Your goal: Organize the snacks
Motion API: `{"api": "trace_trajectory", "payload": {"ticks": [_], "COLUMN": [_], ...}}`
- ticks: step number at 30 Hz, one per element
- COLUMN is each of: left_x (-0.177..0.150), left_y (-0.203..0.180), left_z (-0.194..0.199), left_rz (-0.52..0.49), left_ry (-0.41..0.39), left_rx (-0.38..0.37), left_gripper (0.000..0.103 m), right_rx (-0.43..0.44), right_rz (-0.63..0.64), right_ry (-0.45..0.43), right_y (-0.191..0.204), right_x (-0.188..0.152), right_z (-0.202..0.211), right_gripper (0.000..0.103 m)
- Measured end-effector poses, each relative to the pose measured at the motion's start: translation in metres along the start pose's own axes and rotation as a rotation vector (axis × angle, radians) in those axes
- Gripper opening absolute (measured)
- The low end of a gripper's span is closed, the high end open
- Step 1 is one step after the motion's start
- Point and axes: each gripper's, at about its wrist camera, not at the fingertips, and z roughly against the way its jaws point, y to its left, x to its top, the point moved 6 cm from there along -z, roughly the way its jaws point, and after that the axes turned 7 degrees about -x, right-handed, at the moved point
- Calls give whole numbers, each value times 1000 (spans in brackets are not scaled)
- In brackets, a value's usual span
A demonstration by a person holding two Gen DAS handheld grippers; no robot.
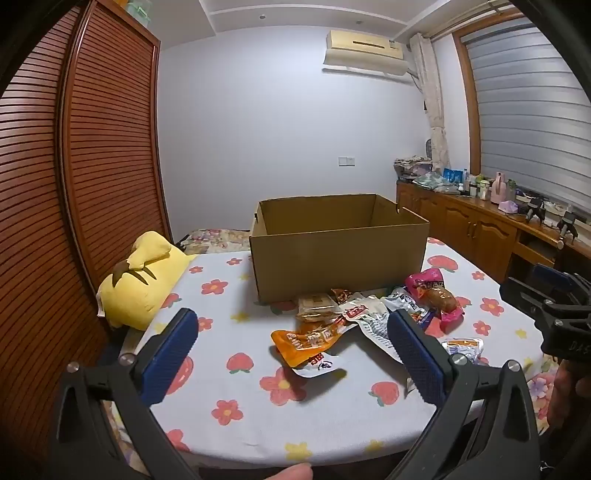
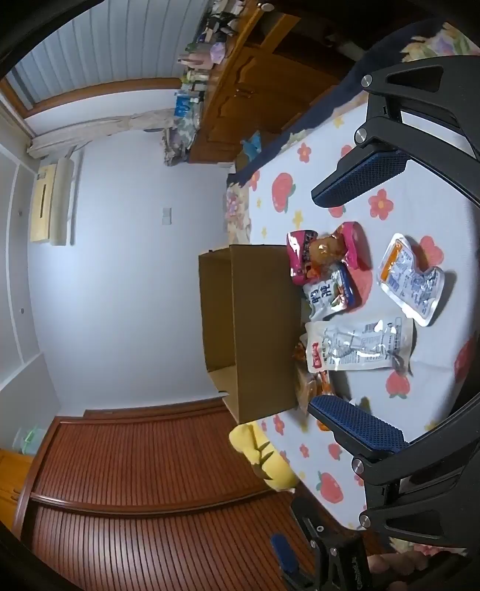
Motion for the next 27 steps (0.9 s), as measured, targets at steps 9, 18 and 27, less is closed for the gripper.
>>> {"api": "trace_trajectory", "payload": {"ticks": [9,18,27], "left_x": [0,0,0], "left_y": [6,3,3], "left_z": [6,5,4], "left_rz": [-13,-15,-16], "left_ry": [2,3,2], "left_rx": [4,6,8], "left_gripper": [103,103,103], "right_rx": [-4,-7,-8], "right_rz": [5,3,-1], "right_ry": [-2,-1,-1], "right_y": [-1,0,-2], "right_x": [-3,-3,-4], "right_z": [0,0,3], "right_gripper": [103,103,103]}}
